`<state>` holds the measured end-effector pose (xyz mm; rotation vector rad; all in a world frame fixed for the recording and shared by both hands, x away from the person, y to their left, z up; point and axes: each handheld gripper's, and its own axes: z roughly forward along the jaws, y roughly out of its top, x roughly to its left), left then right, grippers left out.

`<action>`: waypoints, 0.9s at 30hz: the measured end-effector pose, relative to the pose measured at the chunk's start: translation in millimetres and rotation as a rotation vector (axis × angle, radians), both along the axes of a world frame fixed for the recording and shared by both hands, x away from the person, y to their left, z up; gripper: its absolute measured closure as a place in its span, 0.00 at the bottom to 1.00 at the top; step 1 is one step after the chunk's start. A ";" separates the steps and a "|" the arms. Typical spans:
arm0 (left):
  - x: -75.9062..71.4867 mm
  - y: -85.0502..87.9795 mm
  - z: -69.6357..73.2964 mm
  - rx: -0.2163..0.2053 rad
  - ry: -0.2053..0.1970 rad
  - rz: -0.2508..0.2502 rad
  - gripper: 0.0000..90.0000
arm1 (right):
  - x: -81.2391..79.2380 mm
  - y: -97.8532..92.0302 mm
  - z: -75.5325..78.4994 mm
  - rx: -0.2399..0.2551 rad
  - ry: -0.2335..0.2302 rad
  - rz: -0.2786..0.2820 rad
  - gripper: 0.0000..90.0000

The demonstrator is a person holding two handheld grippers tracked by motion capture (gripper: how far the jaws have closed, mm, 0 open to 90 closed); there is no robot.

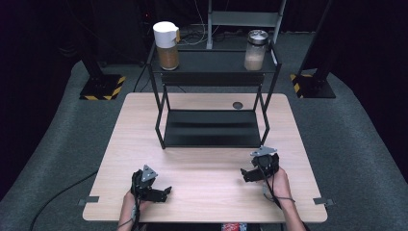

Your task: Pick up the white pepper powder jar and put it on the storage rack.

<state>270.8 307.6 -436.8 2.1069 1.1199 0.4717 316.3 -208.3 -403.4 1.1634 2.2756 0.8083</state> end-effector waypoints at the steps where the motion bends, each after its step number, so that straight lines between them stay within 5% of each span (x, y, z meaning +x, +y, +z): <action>1: 0.0 0.0 0.0 0.000 0.000 0.000 0.00 | -3.6 -0.2 -4.8 0.002 -0.010 -0.004 0.00; 11: 0.0 0.0 0.1 0.001 0.000 0.000 0.00 | -17.4 -15.8 -29.7 0.100 -0.022 -0.036 0.00; 25: -0.1 -0.2 0.1 0.000 0.001 0.003 0.00 | -18.7 -16.5 -29.0 0.104 -0.014 -0.054 0.00; 27: -0.1 -0.2 0.1 0.000 0.001 0.003 0.00 | -23.1 -7.9 -29.6 0.100 -0.023 -0.090 0.00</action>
